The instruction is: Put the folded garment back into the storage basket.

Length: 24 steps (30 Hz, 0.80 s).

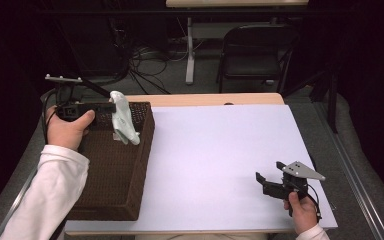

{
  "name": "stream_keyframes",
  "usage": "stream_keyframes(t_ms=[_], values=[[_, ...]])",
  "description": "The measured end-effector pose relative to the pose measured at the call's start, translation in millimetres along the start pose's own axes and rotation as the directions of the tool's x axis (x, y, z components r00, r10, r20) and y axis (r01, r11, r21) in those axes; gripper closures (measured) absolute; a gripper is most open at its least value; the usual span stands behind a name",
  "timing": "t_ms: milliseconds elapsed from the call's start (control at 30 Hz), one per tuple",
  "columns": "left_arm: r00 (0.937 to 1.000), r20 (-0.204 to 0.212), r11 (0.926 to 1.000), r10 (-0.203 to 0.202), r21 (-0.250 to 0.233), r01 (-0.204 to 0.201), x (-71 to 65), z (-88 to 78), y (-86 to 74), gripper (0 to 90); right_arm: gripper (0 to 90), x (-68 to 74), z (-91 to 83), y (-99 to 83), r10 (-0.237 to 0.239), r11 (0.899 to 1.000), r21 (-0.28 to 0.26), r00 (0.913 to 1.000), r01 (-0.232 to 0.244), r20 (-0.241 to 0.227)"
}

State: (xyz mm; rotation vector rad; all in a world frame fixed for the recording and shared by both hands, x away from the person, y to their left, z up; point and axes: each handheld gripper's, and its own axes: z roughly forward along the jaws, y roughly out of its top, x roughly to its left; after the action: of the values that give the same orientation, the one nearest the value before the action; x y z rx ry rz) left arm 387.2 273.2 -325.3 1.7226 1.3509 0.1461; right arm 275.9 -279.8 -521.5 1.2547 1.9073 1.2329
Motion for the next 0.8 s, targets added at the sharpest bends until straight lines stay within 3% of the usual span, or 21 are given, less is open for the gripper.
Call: stream_keyframes(t_ms=[500,800], values=[[0.9994,-0.014,0.9994,-0.03,0.014,0.03,20.2,-12.6,-21.9,90.0,14.6,1.2,-0.2,-0.4,0.008,1.0,0.0,1.0,-0.008,0.001],[0.9997,-0.015,0.9993,-0.02,0.031,0.02,25.3,-13.9,-31.7,90.0,14.6,0.0,-1.5,-0.5,0.001,1.0,0.002,1.0,-0.001,0.006]])
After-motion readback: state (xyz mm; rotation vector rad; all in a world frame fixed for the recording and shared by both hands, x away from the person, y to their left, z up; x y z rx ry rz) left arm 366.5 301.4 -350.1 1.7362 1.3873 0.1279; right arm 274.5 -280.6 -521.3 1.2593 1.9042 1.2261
